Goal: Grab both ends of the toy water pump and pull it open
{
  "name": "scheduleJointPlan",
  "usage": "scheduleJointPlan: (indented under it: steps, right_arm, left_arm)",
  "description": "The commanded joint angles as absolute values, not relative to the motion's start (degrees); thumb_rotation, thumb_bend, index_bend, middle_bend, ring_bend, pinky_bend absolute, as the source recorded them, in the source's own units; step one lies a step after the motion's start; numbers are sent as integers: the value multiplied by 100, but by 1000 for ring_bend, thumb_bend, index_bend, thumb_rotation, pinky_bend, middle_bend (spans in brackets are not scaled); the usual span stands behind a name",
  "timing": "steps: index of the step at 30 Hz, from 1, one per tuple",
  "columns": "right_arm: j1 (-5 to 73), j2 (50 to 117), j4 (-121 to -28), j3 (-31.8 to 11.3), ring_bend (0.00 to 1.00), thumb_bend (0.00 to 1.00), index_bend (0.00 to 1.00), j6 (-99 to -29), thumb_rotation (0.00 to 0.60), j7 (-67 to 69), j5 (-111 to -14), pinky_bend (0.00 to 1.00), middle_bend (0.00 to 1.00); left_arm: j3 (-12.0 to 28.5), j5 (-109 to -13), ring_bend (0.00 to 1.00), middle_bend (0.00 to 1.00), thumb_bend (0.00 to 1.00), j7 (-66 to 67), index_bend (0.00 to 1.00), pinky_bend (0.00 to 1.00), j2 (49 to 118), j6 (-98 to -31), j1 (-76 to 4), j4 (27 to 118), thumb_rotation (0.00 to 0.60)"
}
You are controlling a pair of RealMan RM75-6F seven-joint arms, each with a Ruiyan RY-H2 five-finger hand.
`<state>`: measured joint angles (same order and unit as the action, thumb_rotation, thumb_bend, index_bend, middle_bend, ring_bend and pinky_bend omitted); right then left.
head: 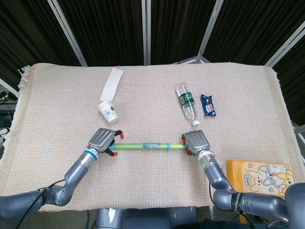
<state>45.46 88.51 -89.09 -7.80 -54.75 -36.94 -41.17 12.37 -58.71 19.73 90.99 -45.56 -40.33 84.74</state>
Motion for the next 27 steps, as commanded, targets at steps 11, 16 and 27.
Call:
scheduleJointPlan:
  steps: [11,16,27]
  right_arm:
    - [4587,8719,-9003,-724,1000,504,701,-5501,600,-3618,-4113,1000,1000]
    - [4595,8715,-8991,-696,1000,504,702,-5495,600,-3568,-4134,1000,1000]
    - [4609,8677,-9025,-672,1000,504,705,-5504,600,-3481,-4162,1000,1000]
  left_arm:
    - [1091,-5294,877,956,128,2151,382,1000,9344,-4473,-4390,8183,600]
    - [1069,-5206,877,957,250,2112,402,1000,9384,-4537,-4447,8122,600]
    - [965,-5081,877,956,314,2064,432,1000,9492,-4558,-4538,8001,600]
